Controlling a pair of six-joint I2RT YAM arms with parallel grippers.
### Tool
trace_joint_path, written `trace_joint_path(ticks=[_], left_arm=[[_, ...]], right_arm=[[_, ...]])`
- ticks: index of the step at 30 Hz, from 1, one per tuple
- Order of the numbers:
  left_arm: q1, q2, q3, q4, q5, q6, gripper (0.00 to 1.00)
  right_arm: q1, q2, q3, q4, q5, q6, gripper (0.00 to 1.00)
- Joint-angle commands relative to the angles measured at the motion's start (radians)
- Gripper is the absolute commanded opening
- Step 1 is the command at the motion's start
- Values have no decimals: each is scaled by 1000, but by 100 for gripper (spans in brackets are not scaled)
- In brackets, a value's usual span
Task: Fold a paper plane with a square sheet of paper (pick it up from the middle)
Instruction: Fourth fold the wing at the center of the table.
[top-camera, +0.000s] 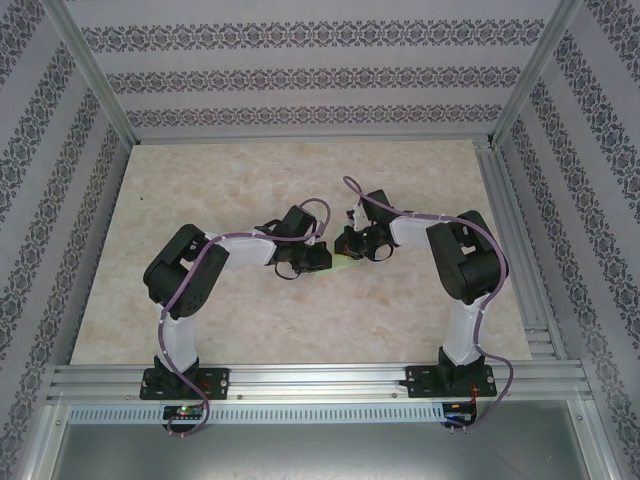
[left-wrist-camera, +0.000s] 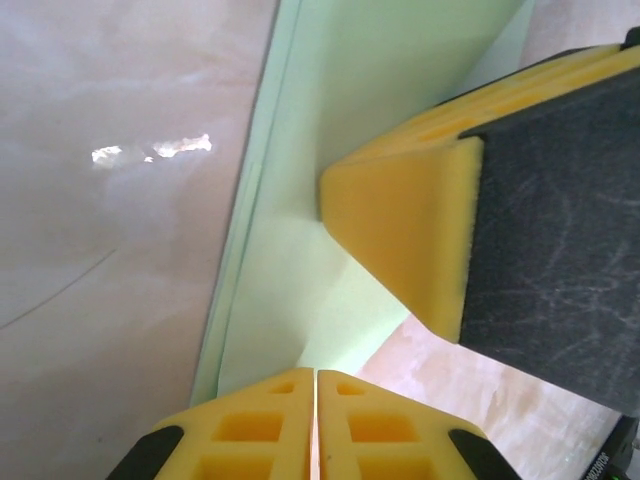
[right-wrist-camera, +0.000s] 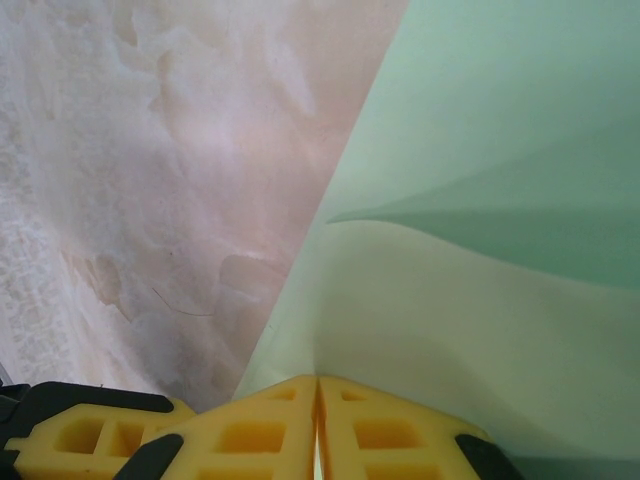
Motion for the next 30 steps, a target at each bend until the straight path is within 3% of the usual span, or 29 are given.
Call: trace_joint_path(ticks=[1,17,30], left_arm=[[-6,24,18,-59,-35,19,11],[2,29,-28,-96,-77,36,10],[36,-53,-83,-80,-63,39,11]], right_arm=[[13,83,-22,-48,158,-14,11],[12,89,-18,-60,165,-18,11],[13,94,-16,-67,166,-20,11]])
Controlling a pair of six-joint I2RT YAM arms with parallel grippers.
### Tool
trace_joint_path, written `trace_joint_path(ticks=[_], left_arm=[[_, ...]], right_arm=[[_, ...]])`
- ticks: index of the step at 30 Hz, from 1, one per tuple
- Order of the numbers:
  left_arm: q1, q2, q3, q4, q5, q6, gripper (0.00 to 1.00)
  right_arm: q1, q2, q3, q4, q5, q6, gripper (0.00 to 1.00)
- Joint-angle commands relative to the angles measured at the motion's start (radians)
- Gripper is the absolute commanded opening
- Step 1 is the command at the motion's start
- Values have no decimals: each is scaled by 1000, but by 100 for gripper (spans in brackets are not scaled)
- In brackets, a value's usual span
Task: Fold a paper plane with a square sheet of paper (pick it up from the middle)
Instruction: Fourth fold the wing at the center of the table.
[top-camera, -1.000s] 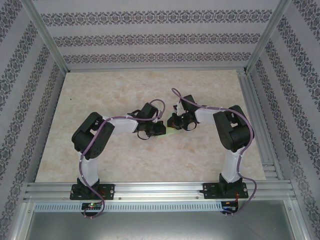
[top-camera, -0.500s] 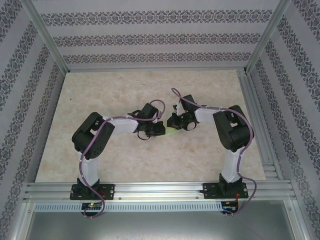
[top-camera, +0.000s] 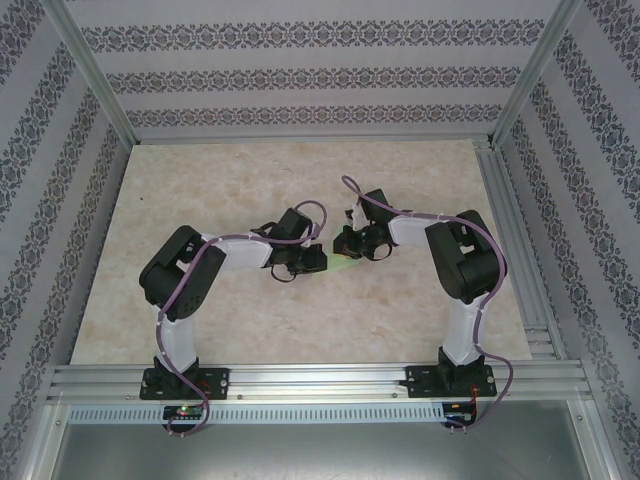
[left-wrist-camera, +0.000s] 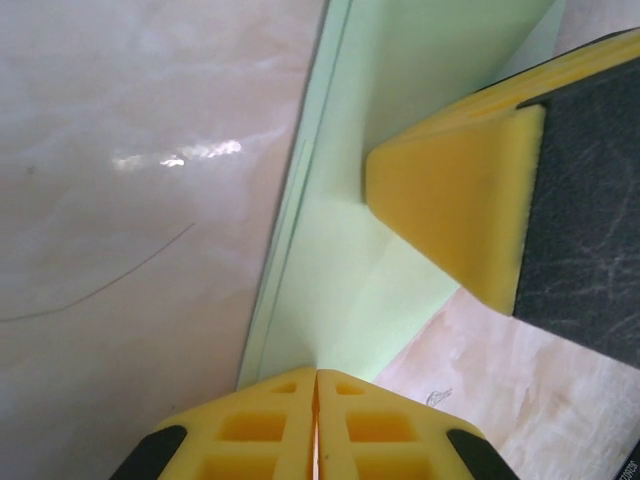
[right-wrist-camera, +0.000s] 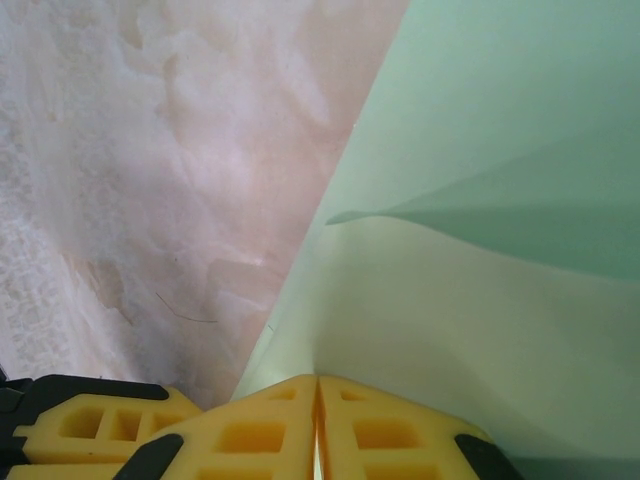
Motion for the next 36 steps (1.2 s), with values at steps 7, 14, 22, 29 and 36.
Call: trace_joint_path(ticks=[7,14,22,29,36], left_arm=[[17,-84,-27,-31,34,9,15],[1,-64,-14,-55,40,17,15],[3,-26,7,-130,-24,27,12],[3,-11,8,-161,-50,35,11],[3,-2,15,-229,-96,55,11]], right_arm=[[9,88,-28,-62,165,-20,11],[10,94,-25,-64,165,-18,11],[11,98,-22,-70,169,-20,11],[12,101,-19,-74,169,-22,11],[12,104,-16,-78,171,-21,11]])
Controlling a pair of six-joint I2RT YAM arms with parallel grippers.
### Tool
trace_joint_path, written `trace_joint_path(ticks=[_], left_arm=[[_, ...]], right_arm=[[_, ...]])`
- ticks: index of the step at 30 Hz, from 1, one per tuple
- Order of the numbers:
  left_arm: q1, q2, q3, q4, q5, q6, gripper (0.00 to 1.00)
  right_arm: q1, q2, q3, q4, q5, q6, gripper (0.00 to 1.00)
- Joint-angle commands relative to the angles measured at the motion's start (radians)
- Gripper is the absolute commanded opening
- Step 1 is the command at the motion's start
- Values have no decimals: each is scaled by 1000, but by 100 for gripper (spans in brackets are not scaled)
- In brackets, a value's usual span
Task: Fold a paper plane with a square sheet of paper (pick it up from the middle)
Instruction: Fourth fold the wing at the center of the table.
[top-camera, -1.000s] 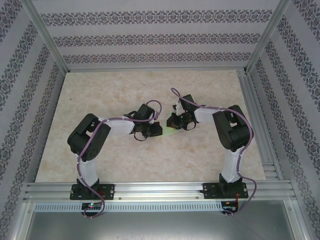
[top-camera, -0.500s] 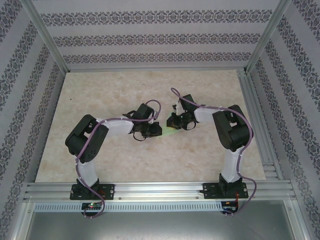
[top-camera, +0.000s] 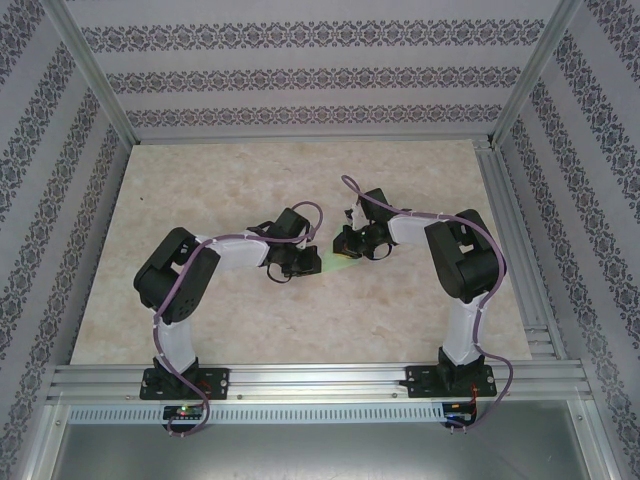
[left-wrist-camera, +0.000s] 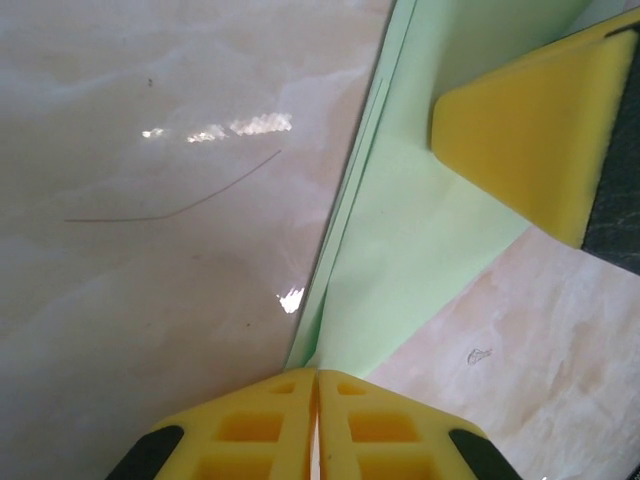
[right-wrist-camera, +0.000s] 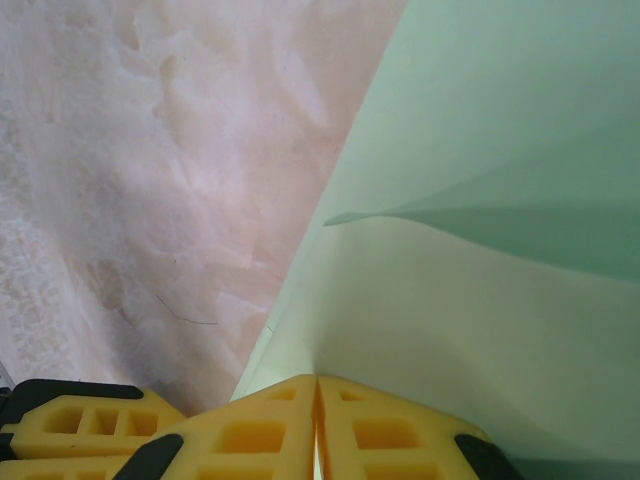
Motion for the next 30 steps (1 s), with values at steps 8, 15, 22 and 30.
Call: trace_joint_path(ticks=[8,15,22,30], left_arm=[[-1,-19,-9,-160,-57,72,11],[10,-80,5,-220,-33,138,12],[17,-149,-18,58,12,33,12],[15,-40,-8,228,60,-52,9]], right_arm=[[10,95,-28,-69,176,-23,11],[11,90,-31,-71,179,-23,11],[10,91,-29,-65,176,-18,12],[10,86,-35,-47,155,-6,12]])
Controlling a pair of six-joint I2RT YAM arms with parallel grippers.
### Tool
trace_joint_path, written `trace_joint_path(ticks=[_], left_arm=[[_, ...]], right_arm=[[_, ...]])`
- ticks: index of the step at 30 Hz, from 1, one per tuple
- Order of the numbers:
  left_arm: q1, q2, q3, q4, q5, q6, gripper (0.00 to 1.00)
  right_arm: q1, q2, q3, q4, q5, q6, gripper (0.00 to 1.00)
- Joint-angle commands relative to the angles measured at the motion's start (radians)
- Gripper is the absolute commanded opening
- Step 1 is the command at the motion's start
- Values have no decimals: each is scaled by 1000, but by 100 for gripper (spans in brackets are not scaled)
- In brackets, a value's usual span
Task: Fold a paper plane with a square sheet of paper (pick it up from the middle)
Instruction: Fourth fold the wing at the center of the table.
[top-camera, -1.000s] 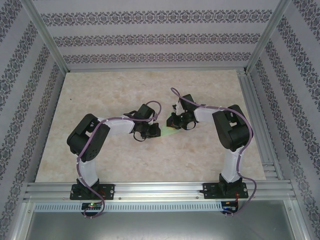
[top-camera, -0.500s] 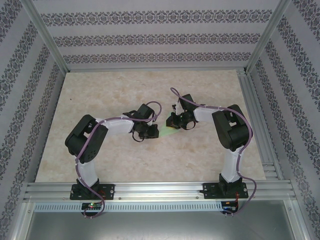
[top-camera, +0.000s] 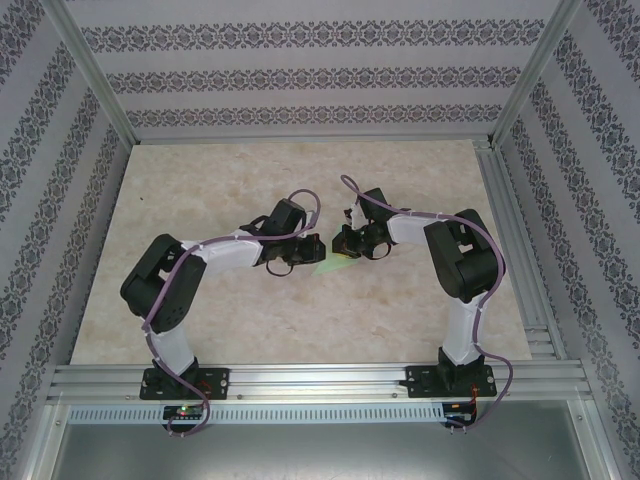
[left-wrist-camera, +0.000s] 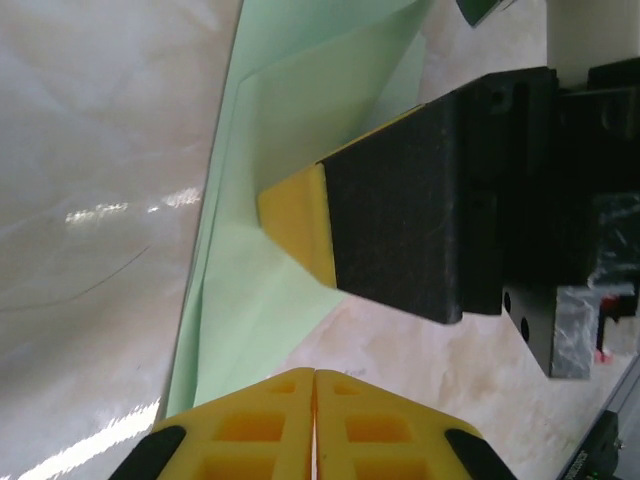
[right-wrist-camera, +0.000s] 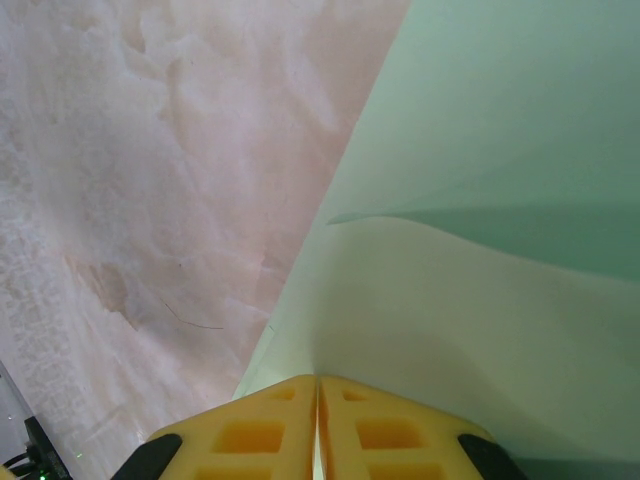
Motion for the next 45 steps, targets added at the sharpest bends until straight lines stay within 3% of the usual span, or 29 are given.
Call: trace_joint_path(ticks=[1,14,26,37,45], left_arm=[[8,50,9,93,40,-42,9],[7,123,19,-22,-5,-10,7],[7,136,-2,-71,-54,7,1],[7,136,-2,-79,-54,7,0],[7,134,-10,-130,-58,33,0]], right_arm=[[8,82,-42,-45,154,-4,12],[2,40,-48,-9,124,23,13],[30,-100,-68,80,20,61,14],[57,-20,-42,36,41,53,12],[8,14,7,-2,106,43,12]])
